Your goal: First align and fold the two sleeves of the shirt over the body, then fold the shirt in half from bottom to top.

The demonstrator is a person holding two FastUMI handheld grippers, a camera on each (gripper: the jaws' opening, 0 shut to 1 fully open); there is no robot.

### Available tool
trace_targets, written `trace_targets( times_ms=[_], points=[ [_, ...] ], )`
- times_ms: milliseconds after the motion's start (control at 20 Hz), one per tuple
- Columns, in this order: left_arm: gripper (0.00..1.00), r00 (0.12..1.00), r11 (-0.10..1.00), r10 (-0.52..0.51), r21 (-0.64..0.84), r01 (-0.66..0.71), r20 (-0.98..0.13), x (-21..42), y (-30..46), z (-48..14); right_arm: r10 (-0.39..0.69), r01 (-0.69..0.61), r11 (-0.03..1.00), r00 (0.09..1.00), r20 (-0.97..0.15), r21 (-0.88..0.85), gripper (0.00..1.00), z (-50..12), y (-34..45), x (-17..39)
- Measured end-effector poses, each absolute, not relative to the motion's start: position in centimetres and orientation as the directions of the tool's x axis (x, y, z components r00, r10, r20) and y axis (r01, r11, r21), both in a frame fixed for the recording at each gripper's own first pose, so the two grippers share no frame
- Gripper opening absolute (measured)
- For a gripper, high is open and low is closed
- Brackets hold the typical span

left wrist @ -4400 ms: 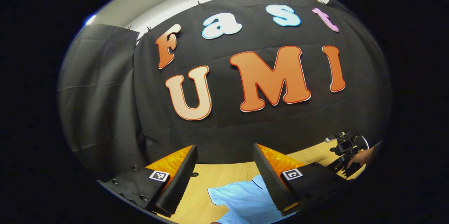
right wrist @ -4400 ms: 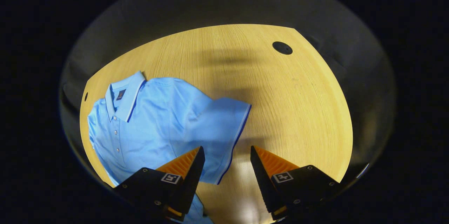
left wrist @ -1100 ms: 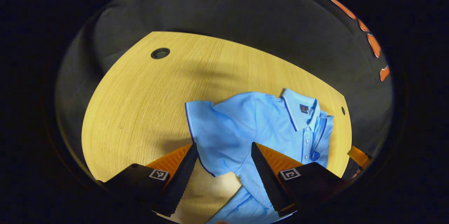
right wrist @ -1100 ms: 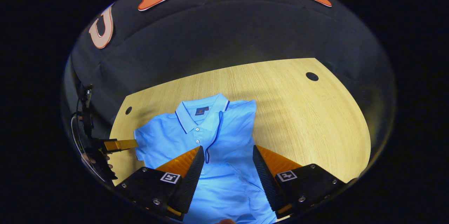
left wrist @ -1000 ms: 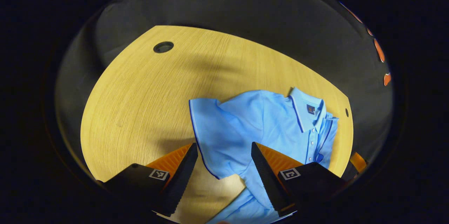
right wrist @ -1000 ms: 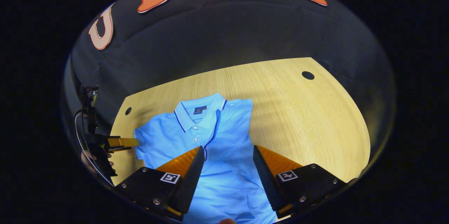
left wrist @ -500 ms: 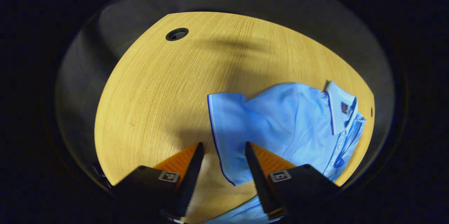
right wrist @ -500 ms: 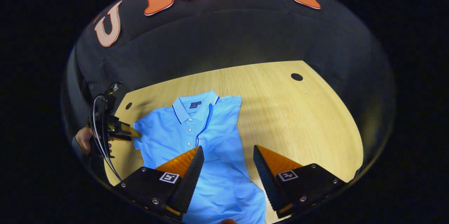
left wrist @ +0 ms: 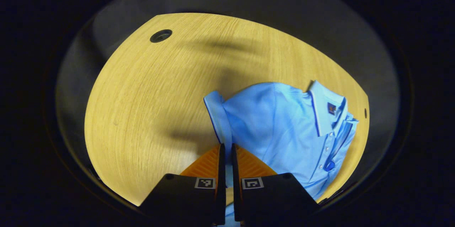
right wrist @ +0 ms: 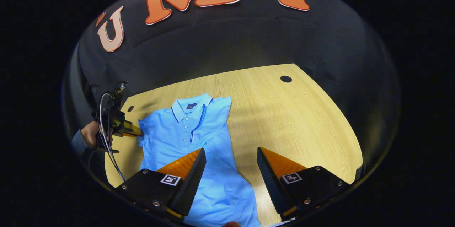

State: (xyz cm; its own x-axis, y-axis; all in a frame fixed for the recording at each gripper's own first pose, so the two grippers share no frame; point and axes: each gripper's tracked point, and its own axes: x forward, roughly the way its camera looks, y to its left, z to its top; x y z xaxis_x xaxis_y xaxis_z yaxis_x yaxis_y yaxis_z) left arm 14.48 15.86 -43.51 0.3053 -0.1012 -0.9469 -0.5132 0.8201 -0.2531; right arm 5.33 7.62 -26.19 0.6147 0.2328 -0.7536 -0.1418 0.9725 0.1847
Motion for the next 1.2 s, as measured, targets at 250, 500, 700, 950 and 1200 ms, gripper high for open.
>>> trace_targets(
  times_ms=[250, 500, 700, 950, 1200],
  points=[
    [0.13, 0.403, 0.861, -0.148, -0.318, -0.396, -0.903, 17.9, 11.7, -40.2, 0.199, -0.091, 0.979, 0.626, -0.754, 0.183, 0.89, -26.0, 5.0, 3.9],
    [0.13, 0.427, 0.898, -0.212, -0.348, -0.270, -0.879, 20.2, 7.0, -38.6, 0.175, -0.055, 0.982, 0.622, -0.764, 0.180, 0.89, -26.4, 3.3, 2.0],
    [0.13, 0.434, 0.923, -0.253, -0.351, -0.160, -0.864, 22.3, 3.4, -38.0, 0.163, -0.018, 0.981, 0.617, -0.770, 0.193, 0.89, -26.5, 2.2, 0.6],
    [0.13, 0.406, 0.935, -0.289, -0.347, -0.074, -0.867, 23.9, -0.5, -39.0, 0.157, -0.010, 0.982, 0.598, -0.786, 0.189, 0.89, -27.6, 1.9, -0.5],
    [0.39, 0.394, 0.910, -0.363, -0.411, -0.044, -0.845, 24.0, -2.9, -39.2, 0.139, 0.015, 0.983, 0.582, -0.801, 0.181, 0.90, -28.1, 1.4, -1.6]
  ],
)
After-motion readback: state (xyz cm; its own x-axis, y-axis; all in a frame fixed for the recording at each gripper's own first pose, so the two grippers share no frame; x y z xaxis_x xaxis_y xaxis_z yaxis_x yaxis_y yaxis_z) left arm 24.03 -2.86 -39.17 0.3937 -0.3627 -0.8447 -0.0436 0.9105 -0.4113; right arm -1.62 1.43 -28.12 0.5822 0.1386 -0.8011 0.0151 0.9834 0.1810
